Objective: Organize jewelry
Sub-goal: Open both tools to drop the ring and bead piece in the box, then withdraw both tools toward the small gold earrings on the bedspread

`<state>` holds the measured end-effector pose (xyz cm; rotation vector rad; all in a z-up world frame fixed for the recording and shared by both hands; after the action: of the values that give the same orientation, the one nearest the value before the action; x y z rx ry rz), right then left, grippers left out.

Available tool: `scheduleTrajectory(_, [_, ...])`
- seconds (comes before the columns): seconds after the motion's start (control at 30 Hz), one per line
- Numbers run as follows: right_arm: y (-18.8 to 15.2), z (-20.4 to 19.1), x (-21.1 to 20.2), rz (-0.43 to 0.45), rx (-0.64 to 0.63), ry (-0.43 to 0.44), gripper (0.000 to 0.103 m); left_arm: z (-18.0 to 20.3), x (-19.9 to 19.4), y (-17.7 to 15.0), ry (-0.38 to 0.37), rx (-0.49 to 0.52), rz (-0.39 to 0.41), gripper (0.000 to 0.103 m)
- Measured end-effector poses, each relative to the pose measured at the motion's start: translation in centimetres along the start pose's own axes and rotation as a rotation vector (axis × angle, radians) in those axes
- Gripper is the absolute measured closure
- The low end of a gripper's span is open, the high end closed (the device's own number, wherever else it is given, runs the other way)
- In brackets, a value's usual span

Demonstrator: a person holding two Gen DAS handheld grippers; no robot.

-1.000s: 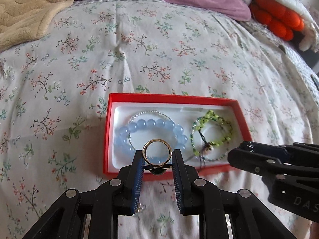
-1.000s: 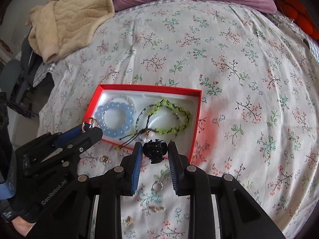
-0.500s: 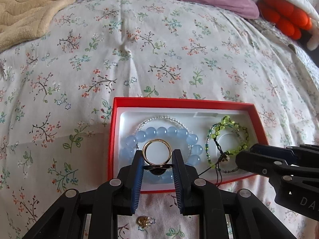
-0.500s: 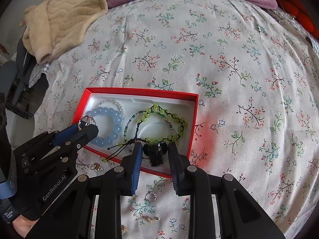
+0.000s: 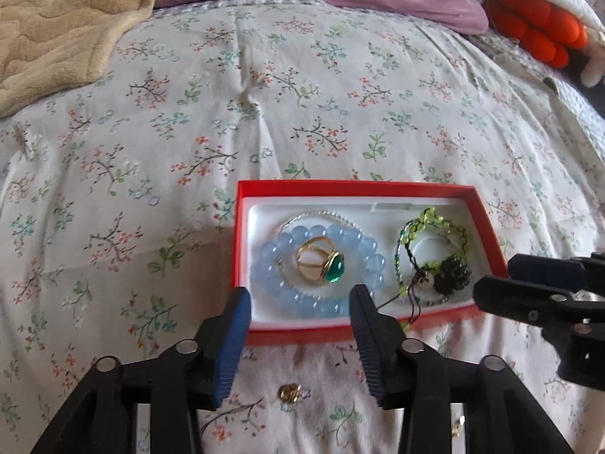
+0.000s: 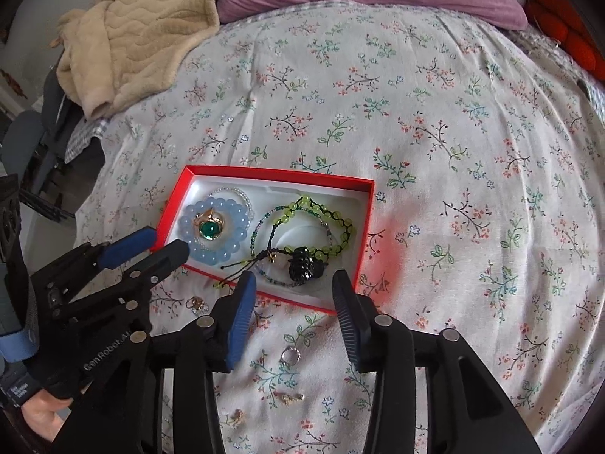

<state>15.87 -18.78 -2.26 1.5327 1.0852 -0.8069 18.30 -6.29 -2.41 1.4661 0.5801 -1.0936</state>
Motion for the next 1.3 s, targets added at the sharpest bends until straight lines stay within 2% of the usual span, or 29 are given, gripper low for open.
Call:
scheduleTrajectory(0.33, [-2.3,0.8,-1.8,0.016,-0.027,-0.03,0.04,-1.6,-2.6,-1.7,0.016,-0.045,0.012,0.015])
scheduleTrajectory(0.43, [-3.2,1.2,-2.2,0.013,-0.026,-0.04,0.036,-1.9,-2.7,-2.6,0.03,-0.057,-0.007,0.009])
scheduleTrajectory(0.67, [-5.5,1.6,-1.9,-0.019,-0.05,-0.073,0.032,-2.4,-2.1,-5.6,0.046,-0.054,-0.084,0.008])
scheduleTrajectory(1.07, [-8.9,2.6,-1.0,-0.064,-0.098,-0.135,0.031,-2.9,-1.4,-9.8,0.03,-0.027,-0.138,0.008])
scheduleTrajectory(1.17, [-10.3,2.6,-0.1,-0.098,-0.126,-0.153,0.031,-2.9,-1.1,-11.1,0.025,-0.002,-0.146,0.008])
scheduleTrajectory(1.3, [-12.0,2.4,1.1,-0.119,-0.176,-0.166,0.031,-2.5,-0.9,-12.5,0.031,0.086,-0.124,0.008])
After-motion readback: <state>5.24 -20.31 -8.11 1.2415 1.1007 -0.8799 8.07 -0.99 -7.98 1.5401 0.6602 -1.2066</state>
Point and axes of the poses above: each gripper's, at about its wrist camera, not at the fingertips, and x roughly the way its jaws point, z to its right, y to its top, the point moved 8 cm from there along x, roughly the way its jaws point, and after that the axes turned 2 degrees about -z, right-handed, at the moved point
